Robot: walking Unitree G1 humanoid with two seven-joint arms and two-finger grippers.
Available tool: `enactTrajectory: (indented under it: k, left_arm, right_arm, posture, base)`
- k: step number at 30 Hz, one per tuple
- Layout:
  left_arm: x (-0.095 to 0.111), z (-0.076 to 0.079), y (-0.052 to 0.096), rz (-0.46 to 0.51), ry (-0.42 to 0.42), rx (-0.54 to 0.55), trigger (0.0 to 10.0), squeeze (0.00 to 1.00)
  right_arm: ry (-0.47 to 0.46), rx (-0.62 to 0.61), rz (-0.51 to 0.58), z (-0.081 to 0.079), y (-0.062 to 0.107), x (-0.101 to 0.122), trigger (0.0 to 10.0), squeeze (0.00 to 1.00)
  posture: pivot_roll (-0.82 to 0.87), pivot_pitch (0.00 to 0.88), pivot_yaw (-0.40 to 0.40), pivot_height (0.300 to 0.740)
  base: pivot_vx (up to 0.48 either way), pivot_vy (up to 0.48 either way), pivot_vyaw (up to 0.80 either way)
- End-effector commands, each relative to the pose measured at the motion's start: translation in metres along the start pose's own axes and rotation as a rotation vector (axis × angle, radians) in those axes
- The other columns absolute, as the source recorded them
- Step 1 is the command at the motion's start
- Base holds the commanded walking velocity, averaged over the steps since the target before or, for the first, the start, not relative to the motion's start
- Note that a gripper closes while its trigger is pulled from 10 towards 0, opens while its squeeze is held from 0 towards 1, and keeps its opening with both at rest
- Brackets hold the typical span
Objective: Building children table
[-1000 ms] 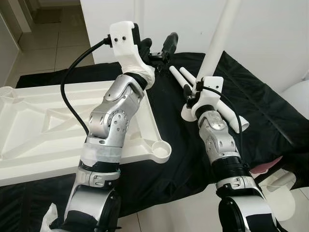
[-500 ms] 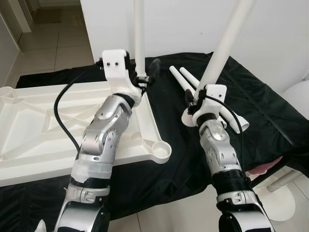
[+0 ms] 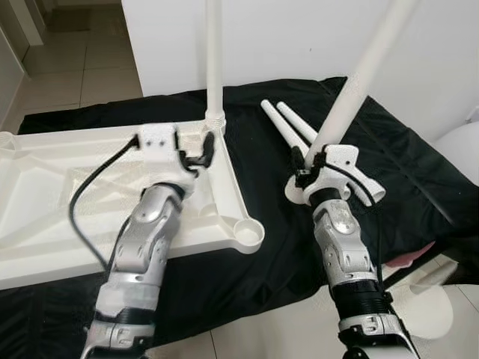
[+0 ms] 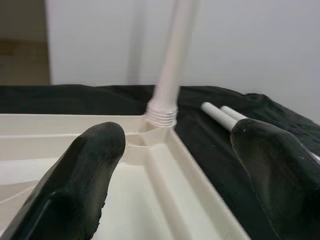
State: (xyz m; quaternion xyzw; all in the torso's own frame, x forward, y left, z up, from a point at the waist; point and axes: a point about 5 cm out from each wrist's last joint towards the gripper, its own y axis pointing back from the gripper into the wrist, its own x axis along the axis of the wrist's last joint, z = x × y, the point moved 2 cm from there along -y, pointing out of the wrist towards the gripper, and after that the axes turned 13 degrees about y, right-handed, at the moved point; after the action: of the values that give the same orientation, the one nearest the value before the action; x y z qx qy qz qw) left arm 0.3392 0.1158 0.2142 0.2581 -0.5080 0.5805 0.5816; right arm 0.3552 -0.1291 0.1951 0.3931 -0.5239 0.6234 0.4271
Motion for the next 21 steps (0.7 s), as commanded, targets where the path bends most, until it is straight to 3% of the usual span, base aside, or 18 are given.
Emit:
enactTrajectory:
  k: [1,6,11,17,21]
  left_arm:
    - [0.006,0.001,0.002,0.041,-0.029,-0.006,10.0,0.0]
    - [0.008,-0.001,0.008,0.08,-0.04,0.009,10.0,0.0]
    - [-0.003,0.003,0.016,0.078,-0.061,-0.03,10.0,0.0]
    - [-0.017,0.005,0.031,0.048,-0.139,-0.1,10.0,0.0]
    - [-0.023,0.001,0.038,0.024,-0.145,-0.102,10.0,0.0]
  right_arm:
    - [-0.005,-0.002,0.037,0.001,0.002,0.006,10.0,0.0]
    - [0.035,0.027,0.021,-0.001,0.009,0.0,10.0,0.0]
    - [0.062,0.03,0.029,0.0,0.019,-0.007,10.0,0.0]
    - [0.087,0.026,0.013,0.003,0.03,-0.014,10.0,0.0]
    - [0.099,0.019,0.006,0.008,0.037,-0.017,10.0,0.0]
  posture:
    - [0.01,0.052,-0.036,0.74]
    - [-0.01,0.028,-0.029,0.74]
    - [0.0,0.0,-0.025,0.74]
    - [-0.02,0.0,-0.016,0.74]
    - [-0.03,0.0,-0.009,0.74]
  base:
    - [0.0,0.0,0.0]
    - [0.0,0.0,0.0]
    - [0.0,0.0,0.0]
    - [0.0,0.0,0.0]
    - [0.0,0.0,0.0]
